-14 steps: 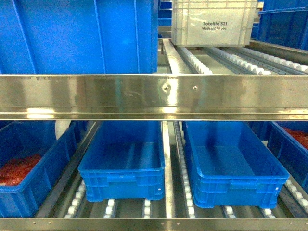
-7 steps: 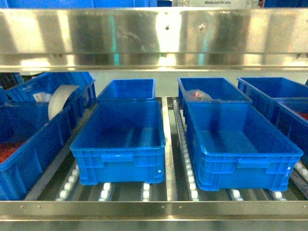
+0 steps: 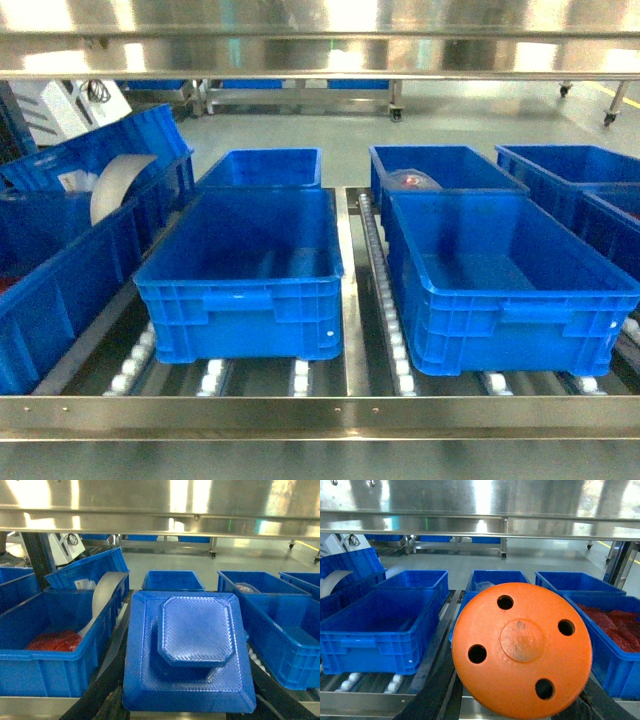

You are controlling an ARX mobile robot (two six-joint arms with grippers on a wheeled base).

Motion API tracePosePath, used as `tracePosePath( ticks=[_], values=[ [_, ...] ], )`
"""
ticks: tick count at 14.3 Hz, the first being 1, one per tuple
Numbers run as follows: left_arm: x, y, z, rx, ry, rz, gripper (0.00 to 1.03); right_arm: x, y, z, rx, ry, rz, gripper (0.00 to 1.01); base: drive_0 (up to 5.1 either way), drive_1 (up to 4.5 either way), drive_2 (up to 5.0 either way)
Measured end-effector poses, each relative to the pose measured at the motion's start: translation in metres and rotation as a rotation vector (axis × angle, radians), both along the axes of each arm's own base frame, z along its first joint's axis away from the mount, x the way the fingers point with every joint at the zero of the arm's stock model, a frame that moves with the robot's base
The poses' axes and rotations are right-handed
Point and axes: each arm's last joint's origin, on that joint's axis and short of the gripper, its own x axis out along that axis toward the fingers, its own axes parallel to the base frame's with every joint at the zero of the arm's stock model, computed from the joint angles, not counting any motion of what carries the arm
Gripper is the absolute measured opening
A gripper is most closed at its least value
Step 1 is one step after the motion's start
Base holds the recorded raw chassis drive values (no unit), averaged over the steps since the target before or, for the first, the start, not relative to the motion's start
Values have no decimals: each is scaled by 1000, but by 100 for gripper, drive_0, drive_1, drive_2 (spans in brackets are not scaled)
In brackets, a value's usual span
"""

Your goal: Sort blue parts and orange caps into right shelf containers

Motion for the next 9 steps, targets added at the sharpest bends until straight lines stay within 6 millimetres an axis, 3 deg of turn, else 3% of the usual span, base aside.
tracePosePath(
  ticks=[9],
  values=[
    [0,0,0,0,1,0,43,0,0,0,-1,1,1,42,0,0,0]
  ],
)
